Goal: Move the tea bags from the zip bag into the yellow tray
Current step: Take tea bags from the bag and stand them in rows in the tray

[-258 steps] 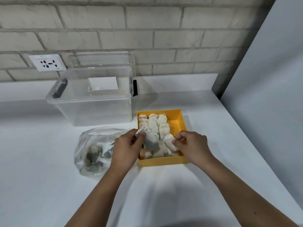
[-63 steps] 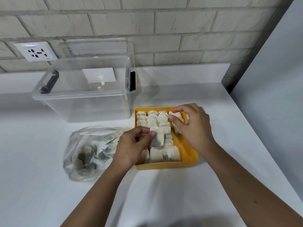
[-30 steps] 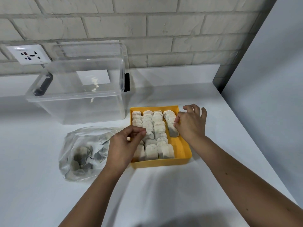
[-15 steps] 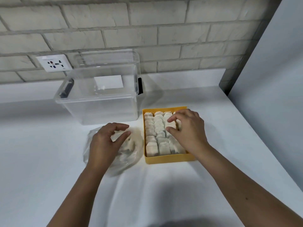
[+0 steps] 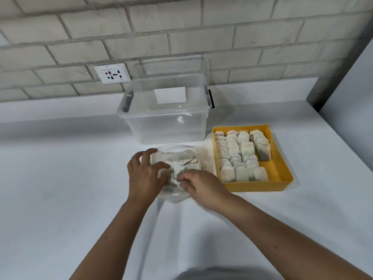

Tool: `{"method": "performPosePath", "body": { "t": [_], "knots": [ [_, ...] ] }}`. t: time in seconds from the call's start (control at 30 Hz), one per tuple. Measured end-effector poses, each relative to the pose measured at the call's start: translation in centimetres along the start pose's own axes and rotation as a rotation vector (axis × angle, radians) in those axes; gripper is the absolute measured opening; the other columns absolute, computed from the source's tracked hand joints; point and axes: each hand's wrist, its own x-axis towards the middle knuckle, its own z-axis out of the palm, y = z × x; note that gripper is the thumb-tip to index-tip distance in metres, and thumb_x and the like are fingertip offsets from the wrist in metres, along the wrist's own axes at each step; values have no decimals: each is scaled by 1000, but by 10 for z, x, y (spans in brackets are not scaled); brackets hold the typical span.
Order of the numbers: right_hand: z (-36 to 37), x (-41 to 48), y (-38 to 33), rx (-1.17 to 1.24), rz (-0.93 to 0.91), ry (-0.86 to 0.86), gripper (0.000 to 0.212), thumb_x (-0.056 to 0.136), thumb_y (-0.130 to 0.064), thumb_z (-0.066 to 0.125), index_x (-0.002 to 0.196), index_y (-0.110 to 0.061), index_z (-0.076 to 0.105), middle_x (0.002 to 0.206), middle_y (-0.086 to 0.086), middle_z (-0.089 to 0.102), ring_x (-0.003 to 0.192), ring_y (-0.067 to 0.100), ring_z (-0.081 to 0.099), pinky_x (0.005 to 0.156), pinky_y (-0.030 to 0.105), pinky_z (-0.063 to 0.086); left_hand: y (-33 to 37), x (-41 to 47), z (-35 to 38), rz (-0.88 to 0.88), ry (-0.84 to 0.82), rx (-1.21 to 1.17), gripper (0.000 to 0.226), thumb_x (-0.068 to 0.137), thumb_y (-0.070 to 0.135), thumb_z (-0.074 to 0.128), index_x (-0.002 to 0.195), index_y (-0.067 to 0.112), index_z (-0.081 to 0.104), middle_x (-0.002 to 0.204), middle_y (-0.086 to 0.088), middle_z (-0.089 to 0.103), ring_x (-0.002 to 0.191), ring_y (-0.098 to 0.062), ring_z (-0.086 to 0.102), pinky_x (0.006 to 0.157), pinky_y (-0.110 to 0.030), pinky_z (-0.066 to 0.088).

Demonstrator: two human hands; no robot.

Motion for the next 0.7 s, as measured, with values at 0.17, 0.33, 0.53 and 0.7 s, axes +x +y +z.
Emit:
{"method": "performPosePath", "body": {
  "t": [0.17,0.33,0.53,0.7],
  "knots": [
    [6,6,-7,-202,17,-55,32,101,-23,42,128,-27,59,123,-3,65,108,21,61,79,29,42,-10,1,-4,-150,-282,-39,54,83,33,73,133,20,58,154,2,27,104,-32,58,74,-35,50],
    [-2,11,-8,-269,94,-75,58,91,-40,59,143,-21,40,151,-6,38,132,18,45,94,32,46,-24,5,-10,-113,-335,-177,87,81,13,70,155,14,24,157,9,14,90,-26,64,69,-35,53],
    [1,24,-20,-278,158,-40,48,91,-34,59,137,-23,50,136,0,56,121,23,54,89,32,45,-24,-10,-5,-119,-315,-378,91,79,0,64,157,16,21,160,6,13,92,-21,64,83,-36,54],
    [27,54,-23,-200,150,-18,36,93,-27,58,129,-22,59,128,4,60,121,25,53,98,36,45,-27,-12,-3,-120,-305,-447,89,78,0,66,156,16,26,159,9,19,94,-18,64,84,-33,52]
  ]
}}
